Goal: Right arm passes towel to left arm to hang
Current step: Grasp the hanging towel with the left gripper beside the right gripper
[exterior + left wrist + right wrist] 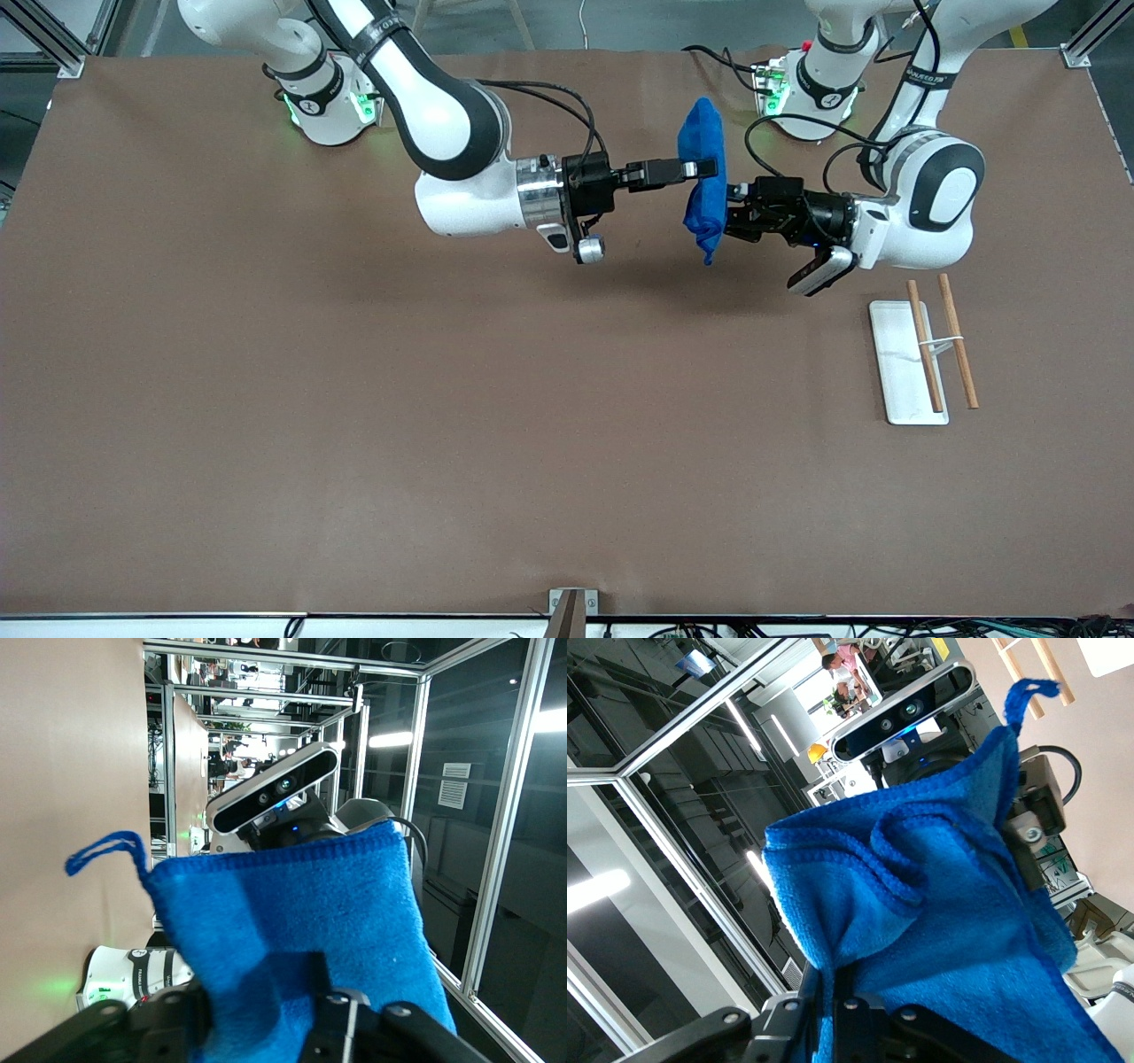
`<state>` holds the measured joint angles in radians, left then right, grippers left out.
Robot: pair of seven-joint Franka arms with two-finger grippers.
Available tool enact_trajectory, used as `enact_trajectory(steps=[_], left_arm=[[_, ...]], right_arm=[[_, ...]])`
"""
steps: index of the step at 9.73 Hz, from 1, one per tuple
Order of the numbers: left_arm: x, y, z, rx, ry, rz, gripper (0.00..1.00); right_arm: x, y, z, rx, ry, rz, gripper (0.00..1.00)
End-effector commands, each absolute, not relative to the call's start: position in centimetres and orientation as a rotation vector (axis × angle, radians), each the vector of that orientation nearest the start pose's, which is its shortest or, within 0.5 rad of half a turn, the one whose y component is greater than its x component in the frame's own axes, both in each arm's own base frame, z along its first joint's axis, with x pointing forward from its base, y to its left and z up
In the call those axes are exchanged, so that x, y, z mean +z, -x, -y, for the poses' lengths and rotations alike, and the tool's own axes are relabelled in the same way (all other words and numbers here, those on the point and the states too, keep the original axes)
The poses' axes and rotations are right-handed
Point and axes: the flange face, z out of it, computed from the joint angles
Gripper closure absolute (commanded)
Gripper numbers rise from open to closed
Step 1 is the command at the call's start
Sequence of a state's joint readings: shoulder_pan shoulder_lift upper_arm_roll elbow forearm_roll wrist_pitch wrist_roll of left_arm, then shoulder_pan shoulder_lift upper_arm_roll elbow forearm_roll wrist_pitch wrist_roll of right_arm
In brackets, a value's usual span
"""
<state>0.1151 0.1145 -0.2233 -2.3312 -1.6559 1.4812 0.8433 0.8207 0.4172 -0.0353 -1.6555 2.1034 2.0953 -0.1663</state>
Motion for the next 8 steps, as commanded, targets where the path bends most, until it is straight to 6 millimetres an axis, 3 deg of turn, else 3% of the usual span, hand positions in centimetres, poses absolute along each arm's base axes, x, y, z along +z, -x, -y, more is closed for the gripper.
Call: enact_trajectory(steps=[1,2,5,6,7,8], left_arm=[[32.5,-46.6,16.3,-0.1,-1.491,0.064,1.0],[32.5,-46.7,16.2,-0.101,-1.514,0.078,1.0],[34.4,-49.7,16.3,-0.19,-1.614,0.102,1.0],[34.7,-50.5,16.1,-0.229,-1.651,0.103,1.0],[35.3,-51.0,16.1,-0.256,-1.686,0.106,1.0],[35.4,-51.2,16.1,-0.267,-1.7,0.113,1.0]], right_arm=[[43.9,-46.7,-53.6,0.504,1.399,-0.33,0.98],[43.9,-46.7,-53.6,0.506,1.399,-0.333,0.98],[43.8,-46.9,-53.4,0.52,1.413,-0.355,0.96],[43.7,-47.8,-52.4,0.539,1.477,-0.358,0.89],[45.1,-49.6,-51.0,0.53,1.599,-0.306,0.52],[46.3,-51.7,-49.1,0.523,1.717,-0.315,0.01]])
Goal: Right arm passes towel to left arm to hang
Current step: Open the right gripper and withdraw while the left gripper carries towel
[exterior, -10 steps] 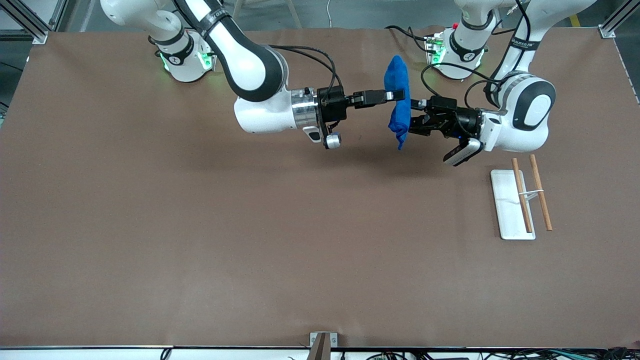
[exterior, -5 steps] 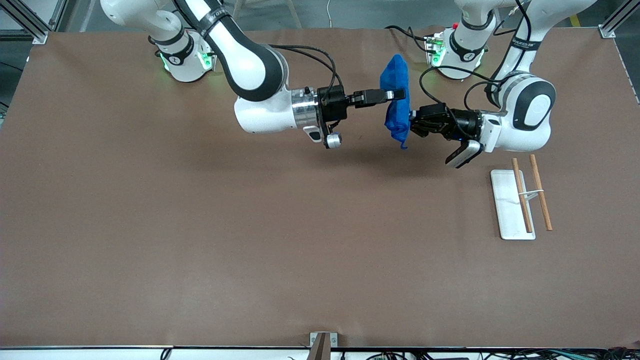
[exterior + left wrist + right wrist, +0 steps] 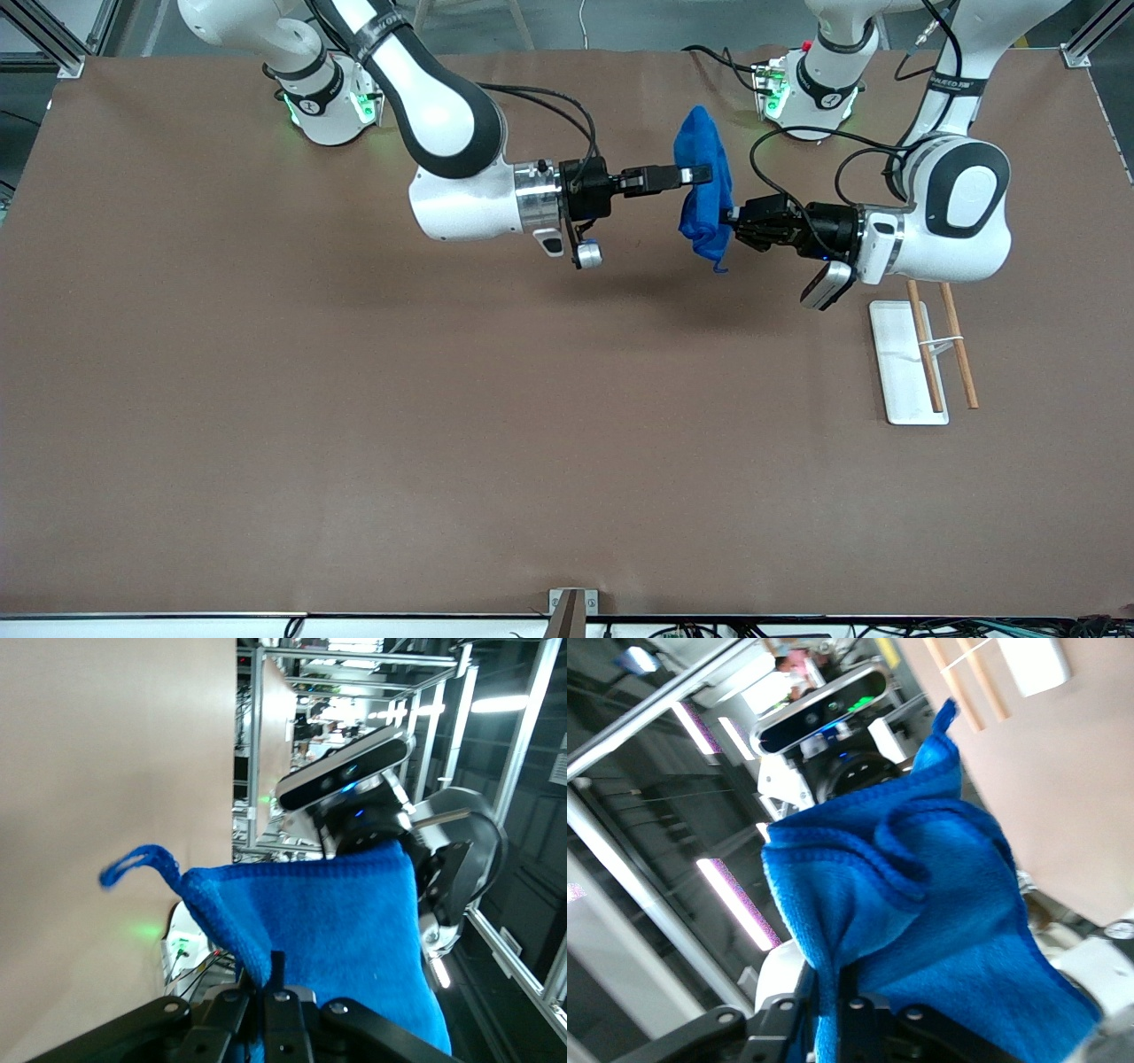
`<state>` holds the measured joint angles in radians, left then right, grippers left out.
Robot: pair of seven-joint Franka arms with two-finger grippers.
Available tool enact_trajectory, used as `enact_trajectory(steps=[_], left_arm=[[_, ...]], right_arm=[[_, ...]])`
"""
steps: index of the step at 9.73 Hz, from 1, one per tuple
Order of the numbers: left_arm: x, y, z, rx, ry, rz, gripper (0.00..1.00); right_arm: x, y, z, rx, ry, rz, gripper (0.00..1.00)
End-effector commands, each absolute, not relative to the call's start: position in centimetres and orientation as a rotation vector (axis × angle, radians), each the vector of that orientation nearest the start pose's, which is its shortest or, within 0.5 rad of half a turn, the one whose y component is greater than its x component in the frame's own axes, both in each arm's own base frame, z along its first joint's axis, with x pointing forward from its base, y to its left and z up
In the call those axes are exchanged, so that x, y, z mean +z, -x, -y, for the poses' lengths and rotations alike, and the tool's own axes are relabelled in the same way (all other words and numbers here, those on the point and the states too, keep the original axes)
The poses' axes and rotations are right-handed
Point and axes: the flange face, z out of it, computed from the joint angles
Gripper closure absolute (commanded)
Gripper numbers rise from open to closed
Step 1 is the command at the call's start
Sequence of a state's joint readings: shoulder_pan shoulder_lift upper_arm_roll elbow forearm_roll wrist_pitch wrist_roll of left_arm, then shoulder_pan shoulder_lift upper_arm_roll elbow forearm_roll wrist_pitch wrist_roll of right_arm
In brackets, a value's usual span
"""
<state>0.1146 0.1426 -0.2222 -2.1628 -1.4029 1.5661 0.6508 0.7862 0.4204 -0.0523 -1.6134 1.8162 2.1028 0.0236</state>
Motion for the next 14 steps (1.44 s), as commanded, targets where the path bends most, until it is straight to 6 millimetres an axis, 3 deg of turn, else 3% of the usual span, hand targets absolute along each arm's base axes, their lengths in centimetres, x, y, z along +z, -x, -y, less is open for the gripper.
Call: enact_trajectory(steps=[1,4,7,8,9,11,13,14], left_arm=[[35.3,-51.1,16.1,-0.272,-1.706,0.116,1.0],[36.6,-53.5,16.0,-0.333,-1.843,0.189,1.0],[39.3,-55.4,16.0,-0.345,-1.958,0.247,1.0],[40.6,-55.9,15.3,-0.329,-2.04,0.316,1.0],[41.9,-56.8,14.1,-0.311,-2.139,0.384,1.0],[43.1,-57.7,12.8,-0.319,-2.32,0.433,1.0],[43.6,-57.6,11.2,-0.358,-2.52,0.437,1.0],[44.3,-57.7,10.3,-0.328,-2.624,0.466,1.0]], right_arm=[[46.7,-52.6,-48.1,0.487,1.826,-0.287,0.0],[44.7,-56.9,-40.0,0.231,2.332,-0.152,0.0],[43.9,-61.5,-28.2,0.02,2.742,-0.147,0.0],[44.6,-62.8,-22.8,-0.066,2.882,-0.15,0.0],[45.6,-64.0,-17.3,-0.101,2.985,-0.183,0.0],[50.4,-63.4,-7.9,-0.134,3.111,-0.279,0.0],[55.6,-60.5,-0.5,-0.085,3.087,-0.431,0.0],[58.4,-58.6,1.3,-0.088,3.083,-0.457,0.0]])
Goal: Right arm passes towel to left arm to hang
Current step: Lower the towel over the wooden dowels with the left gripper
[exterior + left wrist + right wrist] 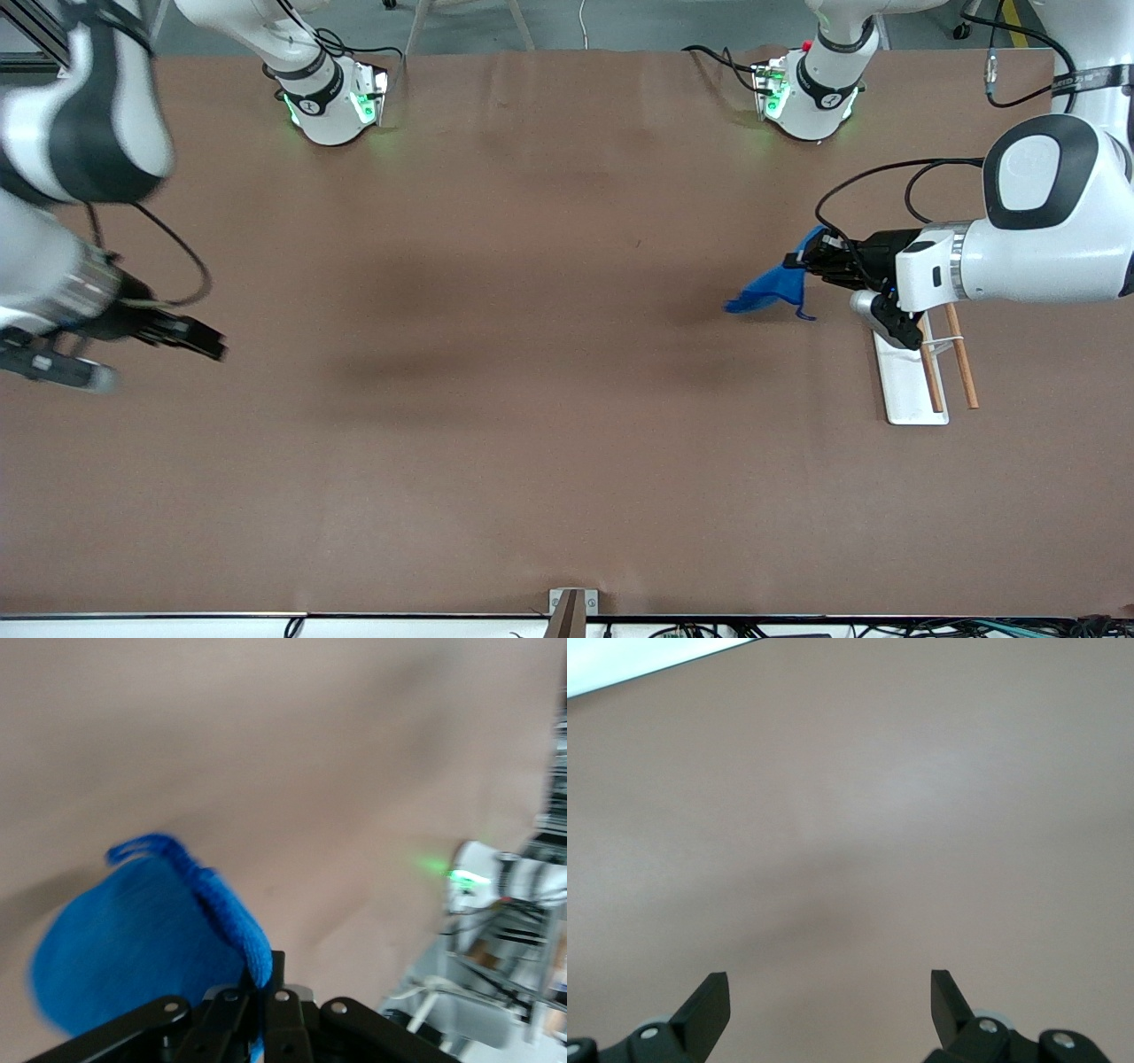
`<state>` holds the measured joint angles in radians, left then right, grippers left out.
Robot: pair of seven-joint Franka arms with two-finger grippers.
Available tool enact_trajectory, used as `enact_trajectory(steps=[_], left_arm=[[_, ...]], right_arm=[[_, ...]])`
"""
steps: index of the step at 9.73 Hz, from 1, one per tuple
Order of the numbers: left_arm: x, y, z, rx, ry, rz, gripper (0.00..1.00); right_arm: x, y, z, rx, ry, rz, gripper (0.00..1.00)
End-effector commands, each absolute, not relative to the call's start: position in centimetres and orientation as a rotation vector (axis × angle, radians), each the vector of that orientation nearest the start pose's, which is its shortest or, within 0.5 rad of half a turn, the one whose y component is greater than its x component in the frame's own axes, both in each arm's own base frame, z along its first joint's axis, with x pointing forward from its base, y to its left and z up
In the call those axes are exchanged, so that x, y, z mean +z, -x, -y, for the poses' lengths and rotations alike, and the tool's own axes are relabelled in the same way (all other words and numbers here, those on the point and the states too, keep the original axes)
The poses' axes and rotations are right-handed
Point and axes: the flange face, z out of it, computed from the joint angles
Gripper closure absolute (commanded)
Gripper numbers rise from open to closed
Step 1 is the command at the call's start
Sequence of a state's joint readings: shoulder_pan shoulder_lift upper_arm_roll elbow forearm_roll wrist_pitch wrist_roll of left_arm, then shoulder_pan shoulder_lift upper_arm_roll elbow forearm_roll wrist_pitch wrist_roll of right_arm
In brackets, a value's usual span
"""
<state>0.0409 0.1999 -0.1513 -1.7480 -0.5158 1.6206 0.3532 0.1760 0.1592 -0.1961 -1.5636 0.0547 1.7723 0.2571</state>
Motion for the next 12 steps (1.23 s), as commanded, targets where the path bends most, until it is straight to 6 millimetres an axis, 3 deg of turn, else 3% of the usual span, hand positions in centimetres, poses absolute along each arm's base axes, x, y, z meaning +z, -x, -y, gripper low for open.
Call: enact_trajectory(steps=[1,2,4,5,12], left_arm=[[44.4,-57.8,9.2,-0.32,-2.655,0.448,1.0],[44.6,-58.0,7.8,-0.314,-2.738,0.456,1.0],[44.2,-58.7,5.3,-0.275,-2.829,0.396,1.0],[44.1,-59.1,3.3,-0.251,-2.845,0.347,1.0],[40.1,-60.4,-12.5,-0.153,-2.94,-0.073,1.0]], right_arm=[[60.3,-56.7,3.1,-0.058,3.113,-0.489,0.0],[62.2,-55.3,4.5,-0.061,3.146,-0.46,0.0],[66.9,-54.3,5.9,-0.092,3.147,-0.417,0.0],[67.6,-54.3,5.7,-0.106,3.145,-0.393,0.0],[67.1,-54.7,4.8,-0.107,3.159,-0.35,0.0]])
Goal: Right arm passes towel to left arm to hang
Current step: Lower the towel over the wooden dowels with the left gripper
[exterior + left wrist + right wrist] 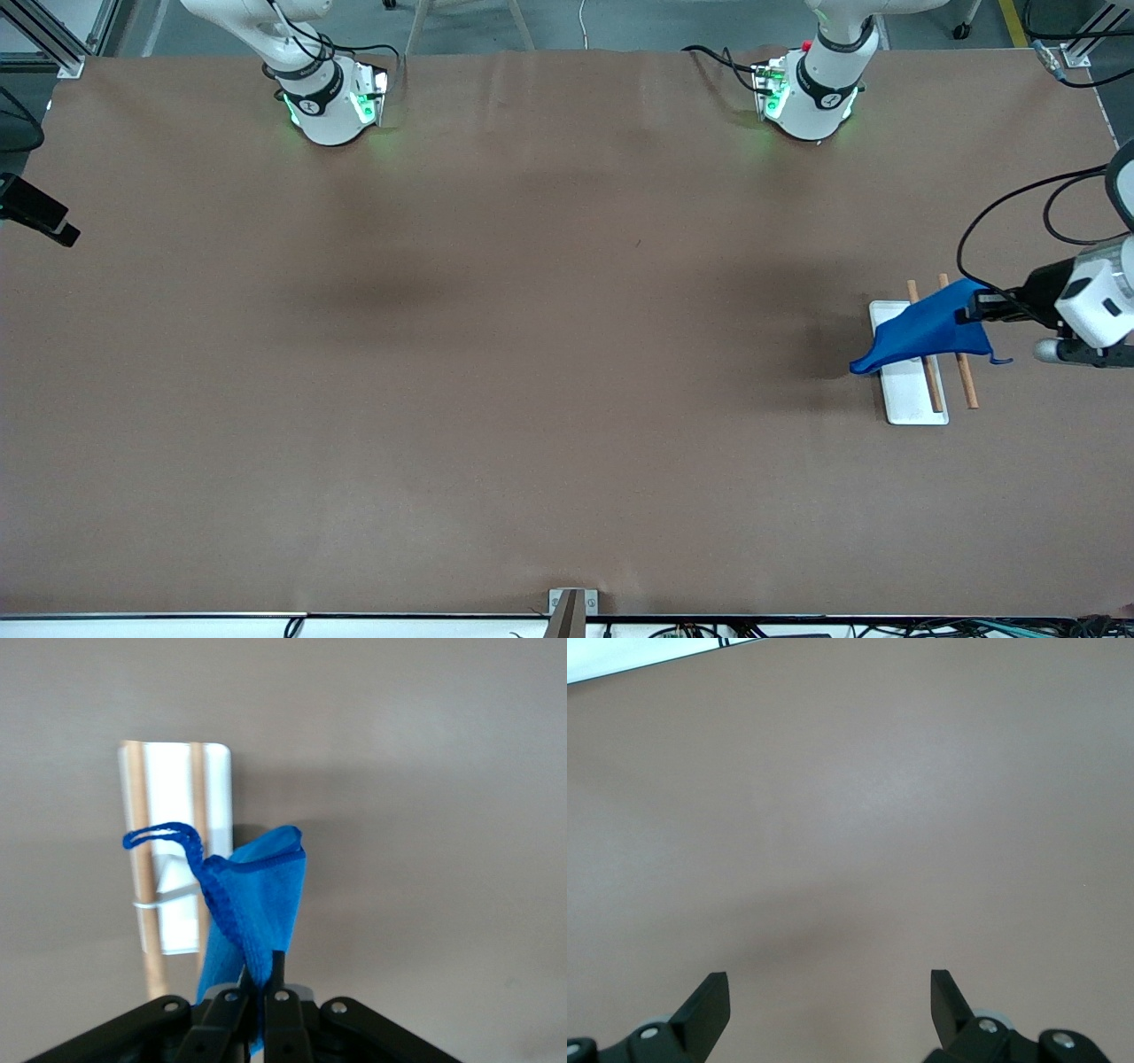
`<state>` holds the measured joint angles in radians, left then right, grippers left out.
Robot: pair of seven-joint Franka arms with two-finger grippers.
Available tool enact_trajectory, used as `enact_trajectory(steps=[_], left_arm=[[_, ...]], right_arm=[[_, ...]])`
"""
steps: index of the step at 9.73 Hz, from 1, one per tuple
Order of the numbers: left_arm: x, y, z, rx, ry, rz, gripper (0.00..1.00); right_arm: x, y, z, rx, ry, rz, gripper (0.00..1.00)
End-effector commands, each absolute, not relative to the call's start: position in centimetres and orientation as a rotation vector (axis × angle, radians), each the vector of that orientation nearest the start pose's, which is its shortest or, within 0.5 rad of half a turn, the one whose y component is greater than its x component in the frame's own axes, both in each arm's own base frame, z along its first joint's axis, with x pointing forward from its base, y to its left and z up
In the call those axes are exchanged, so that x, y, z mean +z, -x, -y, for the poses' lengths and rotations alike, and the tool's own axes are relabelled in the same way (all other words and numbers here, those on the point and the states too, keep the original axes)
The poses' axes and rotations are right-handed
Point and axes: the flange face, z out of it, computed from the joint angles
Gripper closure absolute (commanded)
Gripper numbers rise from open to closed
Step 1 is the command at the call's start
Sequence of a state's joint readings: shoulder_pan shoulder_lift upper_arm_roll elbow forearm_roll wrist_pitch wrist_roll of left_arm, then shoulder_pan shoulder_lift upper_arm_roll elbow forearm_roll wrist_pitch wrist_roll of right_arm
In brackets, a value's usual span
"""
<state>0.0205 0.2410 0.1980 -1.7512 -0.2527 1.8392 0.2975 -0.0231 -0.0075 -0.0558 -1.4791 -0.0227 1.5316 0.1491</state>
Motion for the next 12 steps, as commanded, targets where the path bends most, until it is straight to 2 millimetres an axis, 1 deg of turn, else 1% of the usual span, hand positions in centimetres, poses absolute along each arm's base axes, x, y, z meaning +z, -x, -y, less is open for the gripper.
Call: enact_trajectory(steps=[1,2,3,4,5,6,7,9,10,11,12], left_arm=[[40.0,-59.7,-15.8,0.157,3.32,0.161,1.0],[39.3,-59.2,-18.3,0.165,3.305,0.241,1.0],[38.4,-58.8,-20.3,0.173,3.3,0.313,1.0],[37.0,-58.9,-21.1,0.18,3.32,0.379,0.99],[35.7,-58.3,-23.1,0.198,3.307,0.443,0.92],[34.8,-58.7,-23.5,0.161,3.307,0.483,0.47],[34.0,-59.1,-23.3,0.157,3.296,0.48,0.0],[34.4,-59.4,-23.1,0.131,3.288,0.453,0.0],[35.0,-59.9,-22.1,0.096,3.28,0.414,0.0],[36.7,-60.4,-20.4,0.065,3.275,0.339,0.0],[38.6,-60.8,-18.1,0.044,3.248,0.217,0.0]], right_arm=[[67.1,-54.7,4.7,-0.109,3.158,-0.352,0.0],[67.2,-54.7,4.7,-0.112,3.157,-0.352,0.0],[67.3,-54.7,4.5,-0.114,3.158,-0.345,0.0],[67.2,-54.8,4.3,-0.112,3.159,-0.34,0.0],[67.3,-54.7,4.3,-0.114,3.155,-0.34,0.0],[67.3,-54.8,4.2,-0.116,3.153,-0.334,0.0],[67.3,-54.8,3.8,-0.116,3.155,-0.322,0.0],[67.2,-54.9,3.4,-0.112,3.155,-0.307,0.0],[67.2,-54.9,3.1,-0.112,3.154,-0.315,0.0],[67.2,-55.0,2.2,-0.114,3.167,-0.288,0.0],[67.3,-55.0,2.2,-0.118,3.165,-0.287,0.0]])
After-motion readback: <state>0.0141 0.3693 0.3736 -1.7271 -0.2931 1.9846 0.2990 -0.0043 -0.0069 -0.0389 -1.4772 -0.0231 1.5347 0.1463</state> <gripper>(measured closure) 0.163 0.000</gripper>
